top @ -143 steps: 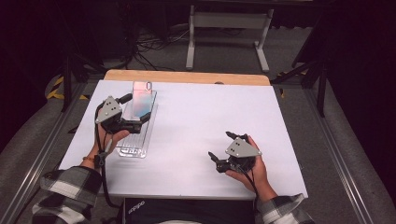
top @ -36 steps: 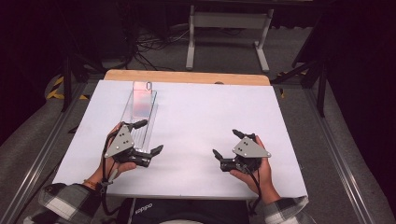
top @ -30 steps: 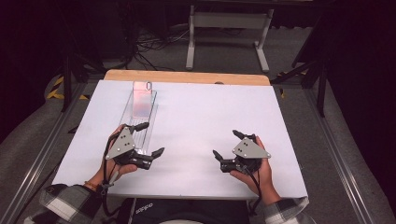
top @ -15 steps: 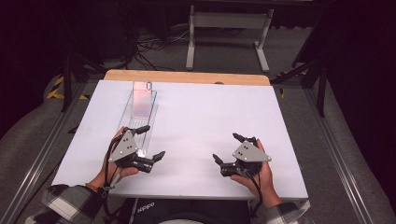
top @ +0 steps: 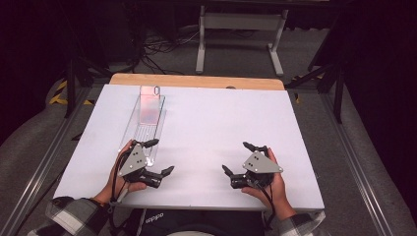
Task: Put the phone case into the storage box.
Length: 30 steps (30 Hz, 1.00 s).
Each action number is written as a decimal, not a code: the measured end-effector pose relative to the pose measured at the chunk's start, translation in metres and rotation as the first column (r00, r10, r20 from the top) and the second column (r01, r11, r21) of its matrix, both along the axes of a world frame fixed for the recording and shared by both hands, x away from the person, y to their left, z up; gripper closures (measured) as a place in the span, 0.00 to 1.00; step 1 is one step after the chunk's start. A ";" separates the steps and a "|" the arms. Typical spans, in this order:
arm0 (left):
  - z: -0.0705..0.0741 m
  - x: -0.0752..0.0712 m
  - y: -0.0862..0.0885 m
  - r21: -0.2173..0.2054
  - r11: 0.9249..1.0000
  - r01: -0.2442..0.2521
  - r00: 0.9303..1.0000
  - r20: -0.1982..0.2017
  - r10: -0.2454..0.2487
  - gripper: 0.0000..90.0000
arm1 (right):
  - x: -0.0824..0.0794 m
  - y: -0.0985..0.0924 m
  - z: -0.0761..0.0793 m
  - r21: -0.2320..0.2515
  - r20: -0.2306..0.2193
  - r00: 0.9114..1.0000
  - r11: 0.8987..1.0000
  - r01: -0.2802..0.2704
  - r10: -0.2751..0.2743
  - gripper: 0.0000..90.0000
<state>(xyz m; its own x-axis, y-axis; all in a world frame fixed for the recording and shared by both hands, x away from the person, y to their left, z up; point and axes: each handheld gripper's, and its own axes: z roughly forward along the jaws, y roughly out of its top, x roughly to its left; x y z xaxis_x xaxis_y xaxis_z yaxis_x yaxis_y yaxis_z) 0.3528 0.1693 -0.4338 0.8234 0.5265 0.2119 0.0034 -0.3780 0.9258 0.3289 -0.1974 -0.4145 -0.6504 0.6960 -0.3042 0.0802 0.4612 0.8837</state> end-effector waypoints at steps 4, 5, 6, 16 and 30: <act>-0.007 -0.002 0.002 -0.014 1.000 -0.001 0.999 -0.048 0.000 0.05 | 0.000 -0.001 0.000 -0.011 0.009 1.000 1.000 0.001 -0.001 0.06; -0.007 -0.002 0.002 -0.007 1.000 0.002 0.999 -0.051 -0.003 0.05 | 0.000 -0.002 0.000 -0.010 0.014 1.000 1.000 -0.001 0.001 0.06; -0.008 -0.002 0.001 0.001 1.000 -0.001 0.999 -0.046 0.001 0.05 | 0.000 -0.002 0.000 -0.010 0.014 1.000 1.000 -0.001 0.001 0.06; -0.007 -0.003 0.003 -0.019 1.000 -0.011 0.999 -0.042 0.010 0.06 | 0.000 -0.003 0.000 -0.003 0.010 1.000 1.000 -0.001 0.001 0.06; -0.004 -0.006 0.005 -0.026 1.000 -0.001 1.000 -0.031 0.000 0.06 | 0.000 -0.002 0.001 -0.015 0.015 1.000 1.000 0.007 -0.007 0.06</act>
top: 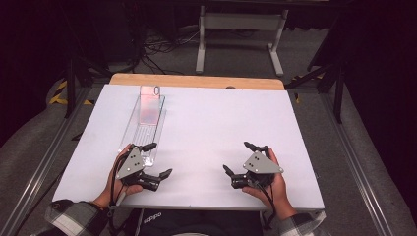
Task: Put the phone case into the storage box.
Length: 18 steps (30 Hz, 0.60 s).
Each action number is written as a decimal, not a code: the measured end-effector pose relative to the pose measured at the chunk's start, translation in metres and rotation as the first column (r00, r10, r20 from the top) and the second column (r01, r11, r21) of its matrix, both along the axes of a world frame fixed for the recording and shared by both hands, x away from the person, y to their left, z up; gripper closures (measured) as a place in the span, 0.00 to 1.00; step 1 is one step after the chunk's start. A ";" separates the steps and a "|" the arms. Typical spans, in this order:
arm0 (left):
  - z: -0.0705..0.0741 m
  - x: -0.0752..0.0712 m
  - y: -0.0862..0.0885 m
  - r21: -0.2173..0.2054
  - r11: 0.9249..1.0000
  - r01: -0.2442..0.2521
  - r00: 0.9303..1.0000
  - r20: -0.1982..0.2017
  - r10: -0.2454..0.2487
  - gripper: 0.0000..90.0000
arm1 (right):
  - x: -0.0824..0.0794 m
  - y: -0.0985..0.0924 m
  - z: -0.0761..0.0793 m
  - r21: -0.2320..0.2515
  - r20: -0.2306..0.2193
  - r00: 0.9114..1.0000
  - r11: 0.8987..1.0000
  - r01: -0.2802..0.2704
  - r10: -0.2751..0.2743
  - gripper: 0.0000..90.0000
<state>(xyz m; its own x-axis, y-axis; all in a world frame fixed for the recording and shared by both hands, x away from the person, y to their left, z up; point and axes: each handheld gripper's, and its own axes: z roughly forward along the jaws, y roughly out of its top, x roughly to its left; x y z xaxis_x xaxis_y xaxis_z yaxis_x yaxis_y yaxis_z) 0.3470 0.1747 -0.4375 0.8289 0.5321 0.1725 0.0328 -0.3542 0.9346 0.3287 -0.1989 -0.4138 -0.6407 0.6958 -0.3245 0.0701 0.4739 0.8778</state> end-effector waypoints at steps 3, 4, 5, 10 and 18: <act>0.002 -0.002 0.000 0.003 1.000 0.002 1.000 0.012 -0.002 0.06 | 0.000 0.001 0.000 -0.001 0.002 1.000 1.000 0.001 -0.001 0.06; 0.002 -0.002 0.000 -0.004 1.000 0.004 1.000 0.012 -0.004 0.06 | 0.000 0.001 0.000 0.001 0.001 1.000 1.000 -0.004 0.004 0.06; 0.002 -0.002 0.000 -0.008 1.000 0.007 1.000 0.010 -0.007 0.06 | 0.000 0.002 0.000 0.001 0.000 1.000 1.000 -0.007 0.007 0.06; 0.003 -0.001 0.002 -0.008 1.000 0.014 1.000 0.004 -0.014 0.06 | 0.000 0.002 0.000 0.003 -0.002 1.000 1.000 -0.004 0.004 0.06; 0.003 -0.001 0.002 -0.011 1.000 0.014 1.000 -0.001 -0.014 0.06 | 0.001 0.003 -0.001 -0.004 -0.002 1.000 1.000 -0.008 0.008 0.06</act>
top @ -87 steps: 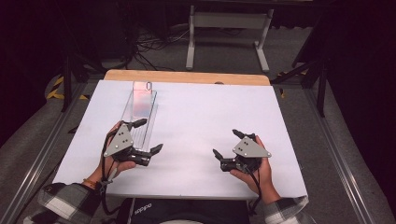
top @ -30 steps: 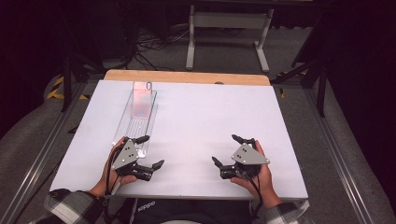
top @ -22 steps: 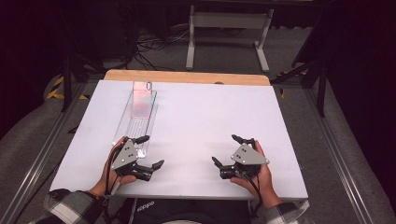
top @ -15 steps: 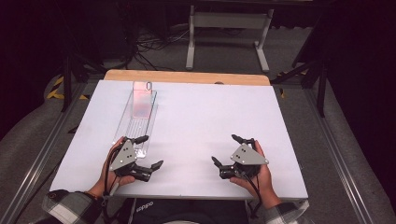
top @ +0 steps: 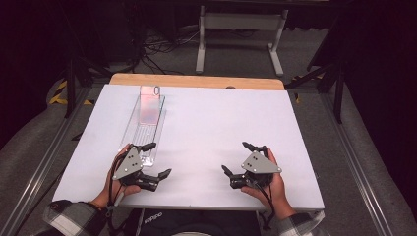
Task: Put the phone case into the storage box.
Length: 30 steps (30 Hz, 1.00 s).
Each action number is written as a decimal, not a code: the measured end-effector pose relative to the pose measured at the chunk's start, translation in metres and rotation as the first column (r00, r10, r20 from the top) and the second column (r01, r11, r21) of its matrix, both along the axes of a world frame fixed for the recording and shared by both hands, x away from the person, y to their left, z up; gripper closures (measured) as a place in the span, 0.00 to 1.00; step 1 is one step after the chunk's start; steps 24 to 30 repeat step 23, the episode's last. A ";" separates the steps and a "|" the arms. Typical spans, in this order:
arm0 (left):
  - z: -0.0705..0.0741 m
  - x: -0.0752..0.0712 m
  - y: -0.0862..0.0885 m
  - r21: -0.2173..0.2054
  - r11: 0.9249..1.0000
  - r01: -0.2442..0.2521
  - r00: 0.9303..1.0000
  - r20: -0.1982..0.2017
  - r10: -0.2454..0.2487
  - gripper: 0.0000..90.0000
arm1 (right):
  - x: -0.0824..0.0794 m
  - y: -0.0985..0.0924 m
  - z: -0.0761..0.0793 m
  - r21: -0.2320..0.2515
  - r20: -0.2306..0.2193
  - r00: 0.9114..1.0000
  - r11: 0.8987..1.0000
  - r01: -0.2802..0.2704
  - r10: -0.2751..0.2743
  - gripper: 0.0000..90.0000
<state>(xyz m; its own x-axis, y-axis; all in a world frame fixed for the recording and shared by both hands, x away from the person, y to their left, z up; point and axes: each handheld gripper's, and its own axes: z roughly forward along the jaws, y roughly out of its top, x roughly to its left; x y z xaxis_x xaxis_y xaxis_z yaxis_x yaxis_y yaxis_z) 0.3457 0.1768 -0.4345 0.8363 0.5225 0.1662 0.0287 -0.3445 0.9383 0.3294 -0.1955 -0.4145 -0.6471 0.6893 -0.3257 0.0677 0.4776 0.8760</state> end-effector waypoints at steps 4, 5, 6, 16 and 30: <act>-0.001 -0.001 0.000 0.005 1.000 -0.007 1.000 0.000 0.007 0.06 | 0.002 0.000 0.000 -0.001 -0.003 1.000 1.000 0.002 -0.002 0.06; -0.001 -0.001 0.001 0.009 1.000 -0.009 1.000 -0.001 0.009 0.06 | 0.003 0.000 0.000 0.001 -0.003 1.000 1.000 0.002 -0.002 0.06; -0.001 -0.001 0.001 0.009 1.000 -0.009 1.000 -0.001 0.009 0.06 | 0.003 0.000 0.000 0.001 -0.003 1.000 1.000 0.002 -0.002 0.06; -0.002 0.000 0.007 0.004 0.999 -0.036 0.999 -0.009 0.036 0.07 | 0.013 0.002 0.001 0.001 0.003 1.000 1.000 -0.014 0.014 0.07; 0.001 0.000 0.009 -0.011 0.999 -0.051 0.999 -0.013 0.050 0.07 | 0.017 -0.001 0.001 0.013 -0.002 1.000 1.000 -0.019 0.019 0.07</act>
